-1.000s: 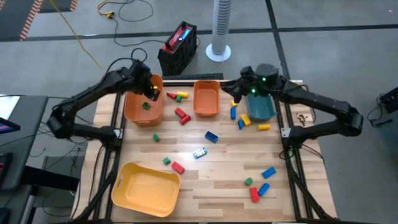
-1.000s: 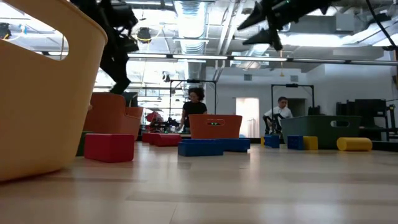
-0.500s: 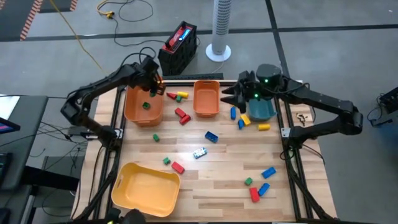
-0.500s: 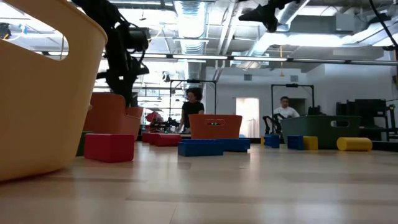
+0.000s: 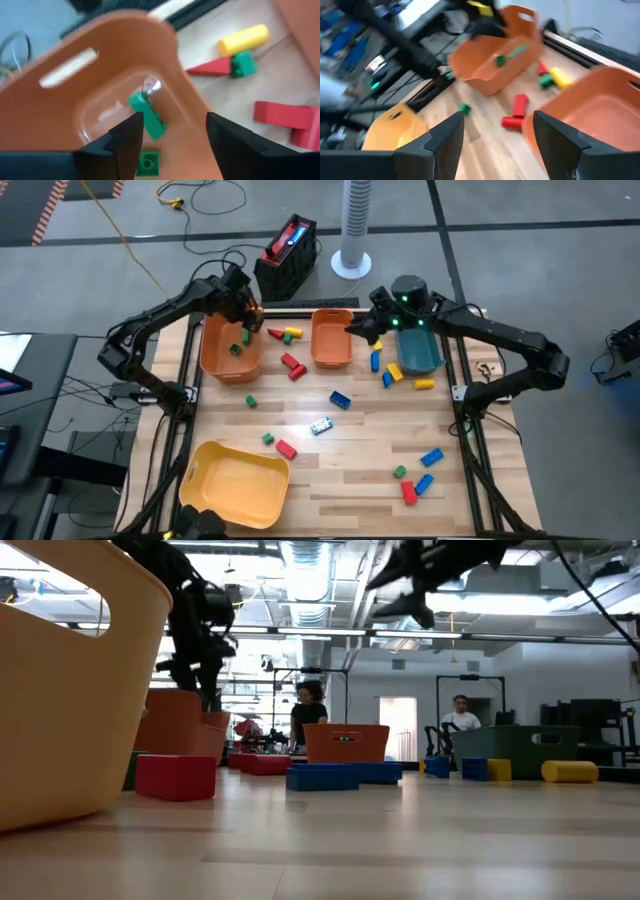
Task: Sort blocks
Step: Put the blue game piece into the green bin
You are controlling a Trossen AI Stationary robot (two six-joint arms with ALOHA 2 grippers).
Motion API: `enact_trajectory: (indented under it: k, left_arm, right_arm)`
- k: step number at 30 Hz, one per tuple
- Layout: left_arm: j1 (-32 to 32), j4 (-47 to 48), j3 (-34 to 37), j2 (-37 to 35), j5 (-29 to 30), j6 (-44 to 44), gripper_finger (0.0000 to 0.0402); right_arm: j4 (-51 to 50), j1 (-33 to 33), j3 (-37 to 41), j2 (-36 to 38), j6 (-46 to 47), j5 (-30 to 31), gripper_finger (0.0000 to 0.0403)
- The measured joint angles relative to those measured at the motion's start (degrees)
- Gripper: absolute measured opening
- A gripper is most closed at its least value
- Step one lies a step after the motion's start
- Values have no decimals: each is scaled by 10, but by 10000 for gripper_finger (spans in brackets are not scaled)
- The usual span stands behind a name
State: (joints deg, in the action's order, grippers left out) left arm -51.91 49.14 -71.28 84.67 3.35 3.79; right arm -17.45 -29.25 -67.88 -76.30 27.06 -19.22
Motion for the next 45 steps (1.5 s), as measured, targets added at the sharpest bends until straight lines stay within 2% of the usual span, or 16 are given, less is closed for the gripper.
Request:
enact_trajectory:
  k: [4, 9, 13, 17, 19, 21, 25, 30, 35, 41, 45]
  left_arm:
    - [5, -2, -38, -24, -17, -34, 212]
    - [13, -1, -103, -35, -60, -62, 212]
    - [21, -5, -145, -33, -62, -92, 212]
    - [26, -25, -165, -23, -73, -100, 212]
    - [25, -21, -165, -19, -94, -100, 212]
    - [26, -20, -165, -20, -110, -99, 212]
    - [26, -21, -165, -21, -121, -93, 212]
    - [26, -19, -165, -21, -121, -93, 212]
    - [26, -22, -165, -21, -121, -99, 212]
    - [26, -39, -165, -21, -121, -107, 212]
    - [32, -58, -165, -21, -119, -102, 212]
  right_arm:
    - [-54, -12, -20, -15, 22, 5, 249]
    - [-276, 15, -117, -62, -57, 62, 249]
    - [-349, 42, -158, -102, -96, 60, 249]
    - [-430, 83, -161, -134, -111, 64, 249]
    - [-453, 109, -146, -138, -128, 96, 249]
    - [-436, 125, -110, -126, -134, 115, 249]
    - [-353, 122, -17, -91, -87, 114, 249]
    - [-379, 150, 56, -55, -62, 104, 249]
    - [-450, 240, 92, 25, -42, 99, 249]
    - [-501, 391, 131, 112, -28, 107, 249]
    - [-501, 480, 179, 143, 39, 114, 249]
